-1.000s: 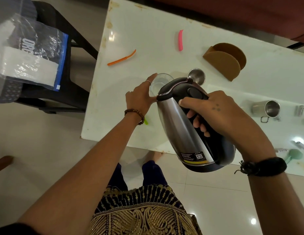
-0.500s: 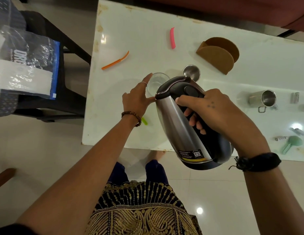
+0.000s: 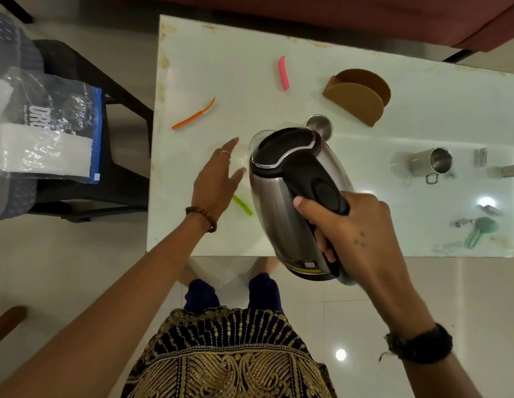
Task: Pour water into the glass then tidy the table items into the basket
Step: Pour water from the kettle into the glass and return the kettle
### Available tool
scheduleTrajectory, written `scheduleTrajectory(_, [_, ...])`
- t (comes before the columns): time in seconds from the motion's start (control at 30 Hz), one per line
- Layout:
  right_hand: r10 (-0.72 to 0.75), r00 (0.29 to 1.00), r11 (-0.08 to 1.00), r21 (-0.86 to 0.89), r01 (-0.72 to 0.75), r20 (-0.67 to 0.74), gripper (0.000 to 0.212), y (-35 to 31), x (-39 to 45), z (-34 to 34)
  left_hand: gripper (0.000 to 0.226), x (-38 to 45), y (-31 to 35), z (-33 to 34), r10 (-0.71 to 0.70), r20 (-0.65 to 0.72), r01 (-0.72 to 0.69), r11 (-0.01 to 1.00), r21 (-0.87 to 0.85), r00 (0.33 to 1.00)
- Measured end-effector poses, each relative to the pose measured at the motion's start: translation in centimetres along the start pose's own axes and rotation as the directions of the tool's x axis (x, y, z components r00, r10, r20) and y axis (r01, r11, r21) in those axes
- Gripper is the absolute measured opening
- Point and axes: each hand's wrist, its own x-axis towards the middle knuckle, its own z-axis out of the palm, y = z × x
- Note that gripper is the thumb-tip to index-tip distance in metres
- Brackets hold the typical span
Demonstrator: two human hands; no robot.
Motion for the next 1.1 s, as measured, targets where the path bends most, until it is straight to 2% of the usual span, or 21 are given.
scheduleTrajectory(0.07, [-0.037, 0.999, 0.999, 0.040, 0.037, -0.004, 0.042, -1.1, -1.6, 1.0, 0.033, -1.9, -0.4, -2.5, 0.049, -0.065, -0.052, 0.998, -0.042, 0.997])
scheduleTrajectory(0.13, [-0.079, 0.997, 0.993, 0.086, 0.078, 0.002, 0.049, -2.6, -2.9, 2.3, 0.020, -4.0, -0.8, -5.4, 0.111, -0.133, -0.114, 0.993, -0.015, 0.985])
scheduleTrajectory(0.27, [-0.172, 0.984, 0.972, 0.172, 0.163, 0.044, 0.053, -6.6, -4.8, 6.2, 0.017, -7.7, -2.1, -12.1, 0.080, -0.193, -0.087, 0.996, -0.025, 0.978])
scheduleTrajectory(0.37, [-0.253, 0.961, 0.945, 0.239, 0.221, 0.110, 0.050, -10.1, -5.5, 9.7, 0.017, -9.6, -3.9, -17.3, 0.047, -0.291, -0.065, 0.997, -0.052, 0.955])
scheduleTrajectory(0.5, [-0.353, 0.919, 0.892, 0.360, 0.274, 0.174, 0.056, -14.9, -5.8, 15.1, 0.014, -11.3, -7.7, -24.2, 0.037, -0.499, -0.004, 0.998, 0.066, 0.866])
scheduleTrajectory(0.57, [-0.401, 0.895, 0.853, 0.437, 0.286, 0.195, 0.055, -17.3, -5.6, 18.0, 0.014, -11.7, -10.6, -27.4, 0.017, -0.594, 0.071, 0.989, 0.126, 0.804])
scheduleTrajectory(0.67, [-0.477, 0.857, 0.784, 0.533, 0.317, 0.193, 0.048, -20.7, -5.5, 22.6, 0.019, -12.1, -15.8, -31.1, -0.094, -0.679, 0.219, 0.970, 0.101, 0.728])
scheduleTrajectory(0.77, [-0.526, 0.833, 0.719, 0.614, 0.325, 0.175, 0.036, -23.6, -5.1, 27.9, 0.029, -12.2, -21.0, -34.1, -0.223, -0.691, 0.377, 0.923, 0.078, 0.688])
scheduleTrajectory(0.83, [-0.543, 0.824, 0.692, 0.642, 0.330, 0.161, 0.032, -25.1, -4.6, 31.5, 0.040, -11.8, -23.6, -35.6, -0.278, -0.651, 0.445, 0.890, 0.102, 0.706])
scheduleTrajectory(0.93, [-0.524, 0.842, 0.694, 0.639, 0.333, 0.130, 0.037, -26.7, -3.3, 36.8, 0.051, -10.5, -26.9, -37.6, -0.348, -0.566, 0.472, 0.877, 0.084, 0.747])
scheduleTrajectory(1.03, [-0.492, 0.865, 0.708, 0.624, 0.330, 0.100, 0.037, -27.5, -1.9, 41.3, 0.050, -9.4, -28.7, -38.7, -0.537, -0.477, 0.554, 0.824, -0.121, 0.695])
scheduleTrajectory(1.1, [-0.473, 0.878, 0.708, 0.626, 0.326, 0.078, 0.033, -27.7, -1.2, 43.9, 0.046, -8.9, -29.0, -39.0, -0.616, -0.430, 0.531, 0.788, -0.312, 0.660])
